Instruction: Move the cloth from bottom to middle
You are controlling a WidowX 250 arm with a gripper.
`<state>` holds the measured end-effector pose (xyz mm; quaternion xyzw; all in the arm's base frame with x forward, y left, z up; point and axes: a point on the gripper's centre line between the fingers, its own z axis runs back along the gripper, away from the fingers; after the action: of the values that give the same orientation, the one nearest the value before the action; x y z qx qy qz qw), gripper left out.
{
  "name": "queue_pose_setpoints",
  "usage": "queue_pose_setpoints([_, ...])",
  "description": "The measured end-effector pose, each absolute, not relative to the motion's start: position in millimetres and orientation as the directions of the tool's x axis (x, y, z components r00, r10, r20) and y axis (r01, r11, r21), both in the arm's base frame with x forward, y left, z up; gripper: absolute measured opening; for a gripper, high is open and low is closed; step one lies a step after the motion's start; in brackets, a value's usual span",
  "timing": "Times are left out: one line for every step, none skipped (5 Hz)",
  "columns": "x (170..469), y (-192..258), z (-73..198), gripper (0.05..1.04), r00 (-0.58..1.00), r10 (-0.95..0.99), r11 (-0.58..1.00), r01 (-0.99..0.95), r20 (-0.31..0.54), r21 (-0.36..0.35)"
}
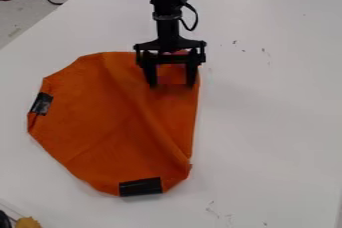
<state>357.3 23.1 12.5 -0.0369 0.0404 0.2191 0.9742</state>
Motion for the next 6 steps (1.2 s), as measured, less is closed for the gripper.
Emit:
queue_pose_setpoints([363, 22, 6, 0.999, 0.908, 0.407, 0.909, -0.413, -0.097, -0.056])
queue_pose_setpoints([368, 5, 9, 0.997, 0.924, 0.374, 0.923, -0.38, -0.084, -0.062])
queue_pose_setpoints([373, -17, 9, 0.999, 0.937, 0.336, 0.936, -0.344, -0.092, -0.08])
queue_pose_setpoints([377, -41, 10, 0.999, 0.948, 0.3, 0.945, -0.311, -0.107, -0.103])
queue_pose_setpoints([386, -67, 10, 0.999, 0.96, 0.26, 0.954, -0.272, -0.106, -0.124])
queue_pose_setpoints([402, -90, 8, 1.001, 0.97, 0.221, 0.961, -0.235, -0.104, -0.146])
